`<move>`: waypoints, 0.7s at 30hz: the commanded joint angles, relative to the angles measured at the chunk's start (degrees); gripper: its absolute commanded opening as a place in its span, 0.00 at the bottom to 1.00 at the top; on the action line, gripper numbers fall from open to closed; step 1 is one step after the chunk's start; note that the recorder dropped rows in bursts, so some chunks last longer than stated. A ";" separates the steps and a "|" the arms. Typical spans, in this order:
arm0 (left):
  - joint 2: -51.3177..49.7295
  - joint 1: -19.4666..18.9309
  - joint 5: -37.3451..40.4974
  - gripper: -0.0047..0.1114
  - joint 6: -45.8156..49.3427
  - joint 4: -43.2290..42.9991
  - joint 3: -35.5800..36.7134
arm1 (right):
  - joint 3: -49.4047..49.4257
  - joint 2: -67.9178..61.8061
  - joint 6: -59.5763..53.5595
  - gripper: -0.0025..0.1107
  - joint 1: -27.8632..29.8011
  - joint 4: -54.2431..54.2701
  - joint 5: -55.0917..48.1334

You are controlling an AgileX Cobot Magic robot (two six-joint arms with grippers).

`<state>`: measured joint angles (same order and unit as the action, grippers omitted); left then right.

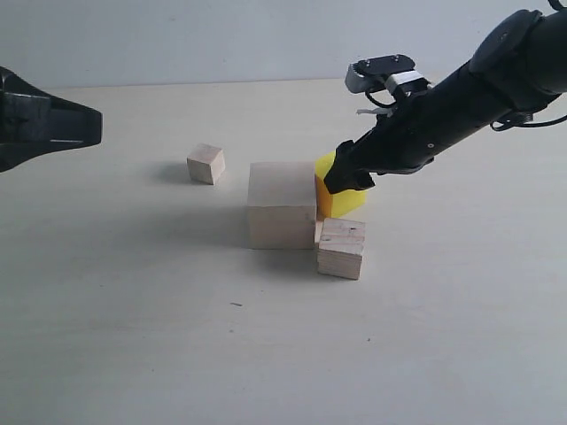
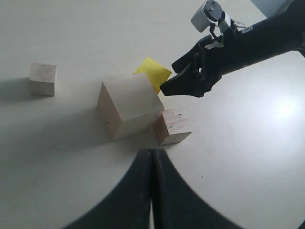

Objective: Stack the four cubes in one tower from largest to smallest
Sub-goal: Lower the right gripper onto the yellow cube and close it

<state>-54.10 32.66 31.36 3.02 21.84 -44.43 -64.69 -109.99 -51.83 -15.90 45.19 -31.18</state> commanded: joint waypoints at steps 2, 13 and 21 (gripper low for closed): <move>0.32 -0.15 -0.24 0.04 -0.28 -0.65 0.12 | -0.37 0.02 -1.14 0.74 -0.13 0.75 0.93; 0.32 -0.15 -0.24 0.04 -0.28 -0.65 0.12 | -0.37 -2.40 -2.23 0.74 -0.13 1.32 1.15; 0.32 -0.15 -0.24 0.04 -0.28 -0.74 0.12 | -0.37 -2.87 -4.58 0.74 -0.13 4.79 1.37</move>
<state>-54.10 32.66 31.36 2.93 21.72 -44.43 -64.69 -112.93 -54.21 -15.90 47.77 -30.13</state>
